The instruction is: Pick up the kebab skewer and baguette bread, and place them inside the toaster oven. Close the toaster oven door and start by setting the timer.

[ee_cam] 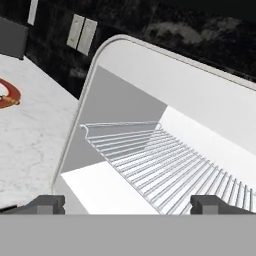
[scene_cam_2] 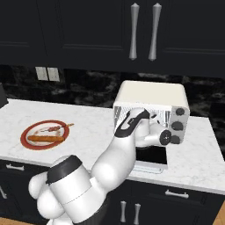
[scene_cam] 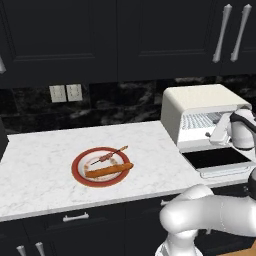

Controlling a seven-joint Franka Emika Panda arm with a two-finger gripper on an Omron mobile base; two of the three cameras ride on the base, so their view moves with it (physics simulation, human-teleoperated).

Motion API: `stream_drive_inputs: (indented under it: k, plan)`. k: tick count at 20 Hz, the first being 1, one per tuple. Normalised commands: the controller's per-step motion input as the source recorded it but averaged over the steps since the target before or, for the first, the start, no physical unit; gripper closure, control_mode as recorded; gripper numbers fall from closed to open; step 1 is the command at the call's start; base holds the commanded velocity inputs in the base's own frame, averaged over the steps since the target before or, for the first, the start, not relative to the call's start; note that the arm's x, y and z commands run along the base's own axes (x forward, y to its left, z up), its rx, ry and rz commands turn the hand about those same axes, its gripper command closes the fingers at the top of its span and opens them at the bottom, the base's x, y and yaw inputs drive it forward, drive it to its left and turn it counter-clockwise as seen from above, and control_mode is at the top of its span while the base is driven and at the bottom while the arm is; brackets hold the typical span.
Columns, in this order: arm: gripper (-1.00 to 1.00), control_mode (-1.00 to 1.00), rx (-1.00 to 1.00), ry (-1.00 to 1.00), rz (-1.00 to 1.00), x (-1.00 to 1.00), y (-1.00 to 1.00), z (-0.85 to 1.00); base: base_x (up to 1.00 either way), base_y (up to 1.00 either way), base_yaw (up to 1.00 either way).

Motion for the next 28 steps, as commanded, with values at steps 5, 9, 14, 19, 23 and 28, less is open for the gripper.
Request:
stream_drive_inputs:
  k: [5,9,14,19,23,28]
  plan:
    - [-1.0,-1.0,0.0,0.0,0.0,0.29,-0.06,-0.15,0.0,0.0,0.0]
    - [-1.0,-1.0,0.0,0.0,0.0,0.29,-0.03,-0.16,0.0,0.0,0.0]
    - [-1.0,-1.0,0.0,0.0,0.0,0.31,0.0,-0.18,0.0,0.0,0.0]
    - [-1.0,-1.0,0.0,0.0,0.0,0.32,-0.07,-0.18,0.0,0.0,0.0]
    - [-1.0,-1.0,0.0,0.0,0.0,0.25,-0.03,-0.17,0.0,0.0,0.0]
    - [-1.0,-1.0,0.0,-0.03,0.0,0.25,-0.02,-0.12,0.0,0.0,0.0]
